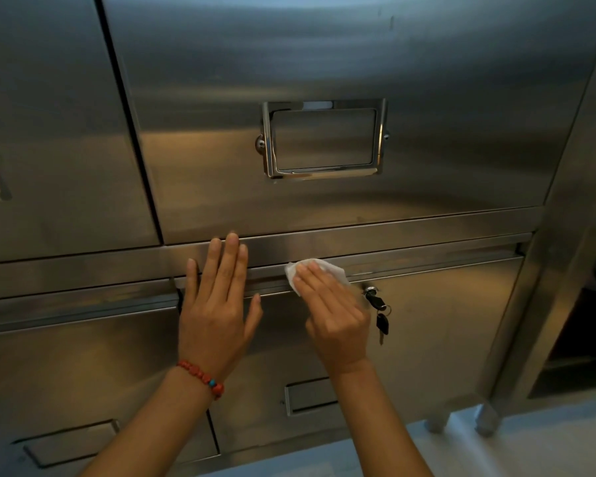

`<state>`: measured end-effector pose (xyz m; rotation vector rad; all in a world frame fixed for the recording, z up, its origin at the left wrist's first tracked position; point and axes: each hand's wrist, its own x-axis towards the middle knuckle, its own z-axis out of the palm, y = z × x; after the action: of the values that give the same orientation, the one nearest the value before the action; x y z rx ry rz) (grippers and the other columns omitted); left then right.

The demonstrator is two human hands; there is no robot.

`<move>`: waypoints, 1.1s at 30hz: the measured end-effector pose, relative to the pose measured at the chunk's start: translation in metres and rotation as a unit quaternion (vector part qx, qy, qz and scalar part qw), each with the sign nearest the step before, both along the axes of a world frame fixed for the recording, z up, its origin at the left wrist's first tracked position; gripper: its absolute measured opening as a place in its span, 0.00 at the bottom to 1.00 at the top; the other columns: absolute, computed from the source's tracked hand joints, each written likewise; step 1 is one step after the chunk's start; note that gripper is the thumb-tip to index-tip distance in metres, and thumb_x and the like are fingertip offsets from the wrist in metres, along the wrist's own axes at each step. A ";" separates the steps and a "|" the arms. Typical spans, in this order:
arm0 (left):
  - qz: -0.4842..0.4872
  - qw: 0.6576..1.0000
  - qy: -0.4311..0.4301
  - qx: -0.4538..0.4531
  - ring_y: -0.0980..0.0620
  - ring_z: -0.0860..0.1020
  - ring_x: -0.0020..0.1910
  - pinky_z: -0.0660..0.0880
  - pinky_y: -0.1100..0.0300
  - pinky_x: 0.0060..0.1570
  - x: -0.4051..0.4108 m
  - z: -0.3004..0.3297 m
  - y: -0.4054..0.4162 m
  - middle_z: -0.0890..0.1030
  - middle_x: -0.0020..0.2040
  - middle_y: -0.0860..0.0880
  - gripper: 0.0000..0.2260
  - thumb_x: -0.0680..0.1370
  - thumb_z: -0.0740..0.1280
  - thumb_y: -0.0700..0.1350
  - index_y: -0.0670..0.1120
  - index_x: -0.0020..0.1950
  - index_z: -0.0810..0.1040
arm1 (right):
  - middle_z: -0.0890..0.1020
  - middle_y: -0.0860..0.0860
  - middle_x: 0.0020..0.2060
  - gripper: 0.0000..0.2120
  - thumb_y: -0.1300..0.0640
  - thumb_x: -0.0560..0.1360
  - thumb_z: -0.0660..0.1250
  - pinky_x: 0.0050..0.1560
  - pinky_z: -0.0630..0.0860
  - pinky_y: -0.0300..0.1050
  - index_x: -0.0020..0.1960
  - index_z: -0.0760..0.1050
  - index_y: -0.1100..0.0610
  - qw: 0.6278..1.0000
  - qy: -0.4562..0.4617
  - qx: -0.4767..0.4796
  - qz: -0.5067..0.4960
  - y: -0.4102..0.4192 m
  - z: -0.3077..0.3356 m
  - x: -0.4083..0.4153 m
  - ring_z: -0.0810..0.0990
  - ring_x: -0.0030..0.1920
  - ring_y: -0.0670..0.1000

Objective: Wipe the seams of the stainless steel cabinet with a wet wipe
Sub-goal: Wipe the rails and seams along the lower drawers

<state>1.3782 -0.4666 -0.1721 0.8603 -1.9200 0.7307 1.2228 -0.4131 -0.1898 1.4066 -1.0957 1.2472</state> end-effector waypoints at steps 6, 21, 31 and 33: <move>0.005 1.000 0.004 -0.013 0.48 0.50 0.75 0.55 0.42 0.70 0.000 -0.001 0.000 0.61 0.73 0.40 0.26 0.76 0.58 0.48 0.37 0.71 0.63 | 0.83 0.57 0.50 0.13 0.72 0.75 0.59 0.52 0.80 0.49 0.50 0.82 0.64 0.997 -0.073 -0.020 -0.032 -0.004 -0.009 0.008 0.82 0.53 0.54; 0.006 1.000 0.009 -0.019 0.43 0.58 0.73 0.54 0.43 0.70 -0.002 -0.001 0.000 0.61 0.73 0.39 0.26 0.76 0.58 0.47 0.36 0.71 0.64 | 0.83 0.58 0.50 0.16 0.78 0.64 0.69 0.54 0.79 0.50 0.49 0.82 0.66 0.993 -0.099 -0.027 -0.053 0.014 -0.005 -0.048 0.82 0.52 0.55; 0.013 1.000 0.012 -0.021 0.46 0.53 0.75 0.54 0.42 0.70 -0.004 -0.003 -0.001 0.61 0.72 0.38 0.26 0.77 0.58 0.48 0.35 0.71 0.63 | 0.83 0.59 0.50 0.17 0.78 0.64 0.70 0.54 0.79 0.51 0.50 0.82 0.66 0.997 -0.053 0.018 -0.051 0.023 0.001 -0.057 0.82 0.52 0.56; 0.012 1.000 0.012 -0.020 0.46 0.52 0.75 0.54 0.41 0.70 -0.003 -0.002 0.000 0.62 0.72 0.38 0.26 0.76 0.58 0.48 0.35 0.71 0.63 | 0.83 0.60 0.49 0.16 0.77 0.64 0.70 0.51 0.80 0.52 0.50 0.82 0.66 0.995 -0.081 0.006 -0.065 0.024 0.001 -0.060 0.82 0.51 0.57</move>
<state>1.3748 -0.4669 -0.1746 0.8645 -1.8715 0.7676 1.1629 -0.3891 -0.1886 1.2386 -1.2865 1.2791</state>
